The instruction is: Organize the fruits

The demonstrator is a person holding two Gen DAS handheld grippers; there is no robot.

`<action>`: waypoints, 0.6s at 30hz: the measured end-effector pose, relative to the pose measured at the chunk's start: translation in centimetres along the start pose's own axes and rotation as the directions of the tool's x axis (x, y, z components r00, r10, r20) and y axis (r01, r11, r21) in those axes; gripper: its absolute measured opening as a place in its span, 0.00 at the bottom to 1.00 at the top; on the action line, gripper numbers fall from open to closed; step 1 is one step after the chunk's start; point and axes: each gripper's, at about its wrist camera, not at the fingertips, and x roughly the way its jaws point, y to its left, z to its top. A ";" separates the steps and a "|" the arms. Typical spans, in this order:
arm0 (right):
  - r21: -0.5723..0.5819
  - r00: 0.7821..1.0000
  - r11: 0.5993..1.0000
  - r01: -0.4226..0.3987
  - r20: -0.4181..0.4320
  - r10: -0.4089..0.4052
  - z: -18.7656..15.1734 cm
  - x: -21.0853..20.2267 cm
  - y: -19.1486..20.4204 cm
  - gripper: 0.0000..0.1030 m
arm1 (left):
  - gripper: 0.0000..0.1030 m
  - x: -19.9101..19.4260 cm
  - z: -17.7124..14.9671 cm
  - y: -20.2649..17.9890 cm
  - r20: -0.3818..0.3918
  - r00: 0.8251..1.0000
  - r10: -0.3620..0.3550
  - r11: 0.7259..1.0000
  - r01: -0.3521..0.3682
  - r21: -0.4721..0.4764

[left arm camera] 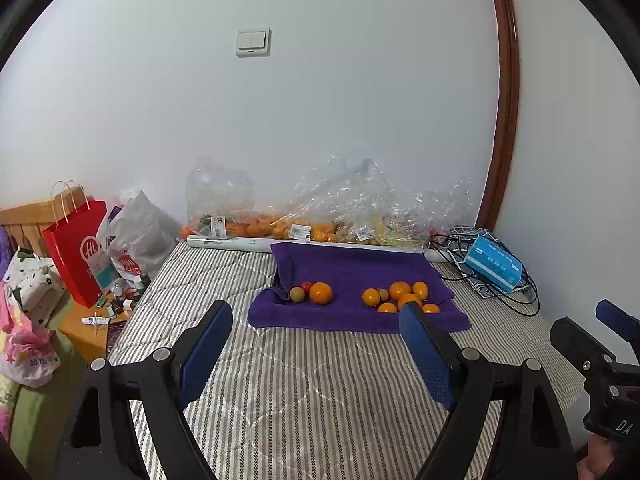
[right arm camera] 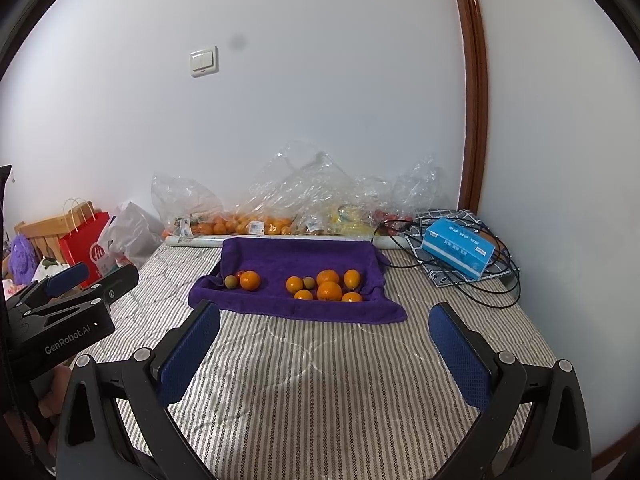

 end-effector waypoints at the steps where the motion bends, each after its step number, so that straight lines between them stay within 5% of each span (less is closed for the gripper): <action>1: -0.001 1.000 1.000 0.000 0.001 0.000 0.0 0.0 0.0 1.00 | 0.82 0.0 0.0 0.0 0.000 1.000 -0.001 1.000 0.001 -0.002; 18: -0.007 1.000 1.000 -0.007 0.009 0.007 0.0 -0.1 0.3 1.00 | 0.82 -0.3 -0.1 -0.1 0.002 1.000 0.002 1.000 -0.002 -0.007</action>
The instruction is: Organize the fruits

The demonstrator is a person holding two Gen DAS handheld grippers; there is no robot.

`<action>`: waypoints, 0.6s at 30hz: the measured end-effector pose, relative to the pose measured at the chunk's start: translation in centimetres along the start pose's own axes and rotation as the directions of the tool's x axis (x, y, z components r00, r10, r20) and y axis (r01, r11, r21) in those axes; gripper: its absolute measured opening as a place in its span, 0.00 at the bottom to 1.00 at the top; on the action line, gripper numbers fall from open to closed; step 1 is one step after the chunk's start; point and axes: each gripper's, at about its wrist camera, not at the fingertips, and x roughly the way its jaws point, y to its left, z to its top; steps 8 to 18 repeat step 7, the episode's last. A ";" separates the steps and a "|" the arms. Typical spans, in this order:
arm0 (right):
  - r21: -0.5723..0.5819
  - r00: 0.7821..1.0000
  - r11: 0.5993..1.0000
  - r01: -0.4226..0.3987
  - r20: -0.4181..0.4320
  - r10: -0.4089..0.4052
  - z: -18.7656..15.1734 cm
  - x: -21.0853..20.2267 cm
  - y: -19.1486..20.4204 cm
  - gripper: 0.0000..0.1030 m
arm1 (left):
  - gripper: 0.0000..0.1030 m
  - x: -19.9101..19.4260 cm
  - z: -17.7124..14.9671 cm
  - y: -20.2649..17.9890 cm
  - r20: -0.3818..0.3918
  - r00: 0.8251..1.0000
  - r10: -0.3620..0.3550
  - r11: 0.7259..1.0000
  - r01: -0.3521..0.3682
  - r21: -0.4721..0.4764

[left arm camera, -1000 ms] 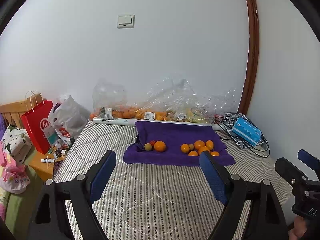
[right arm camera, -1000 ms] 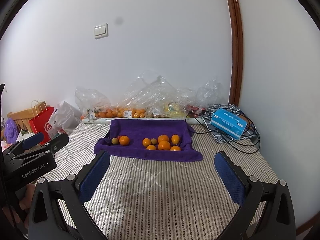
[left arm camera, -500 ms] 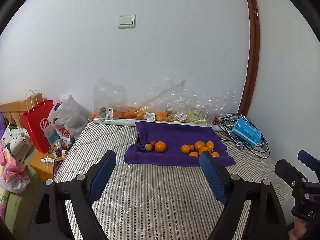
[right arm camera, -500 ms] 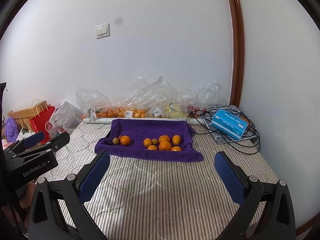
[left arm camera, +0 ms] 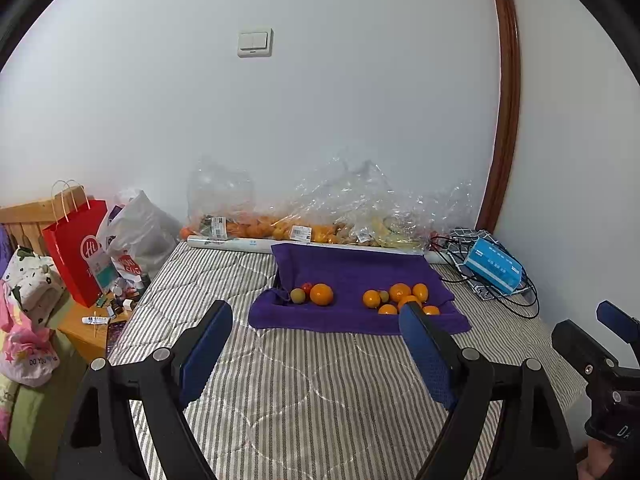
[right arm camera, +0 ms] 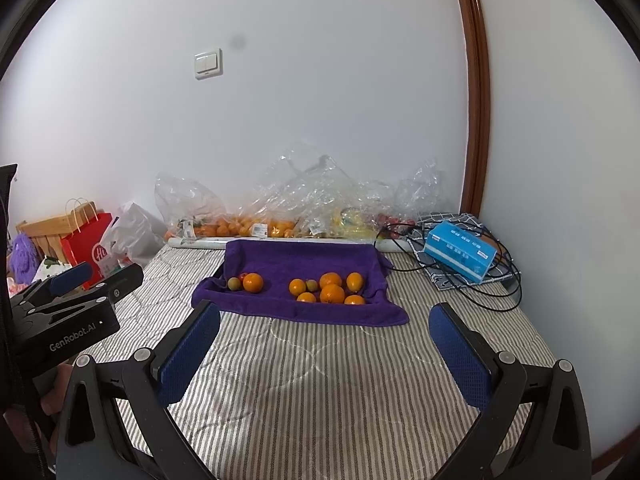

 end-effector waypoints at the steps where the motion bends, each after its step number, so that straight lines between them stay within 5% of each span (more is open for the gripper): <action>1: -0.002 1.000 1.000 -0.001 0.000 0.001 0.0 0.0 0.1 1.00 | 0.82 0.1 0.0 0.0 -0.001 1.000 -0.001 1.000 0.001 0.001; 18: -0.005 1.000 1.000 -0.005 -0.003 0.005 0.1 0.3 0.2 1.00 | 0.82 0.0 0.1 0.0 0.005 1.000 -0.001 1.000 0.001 0.004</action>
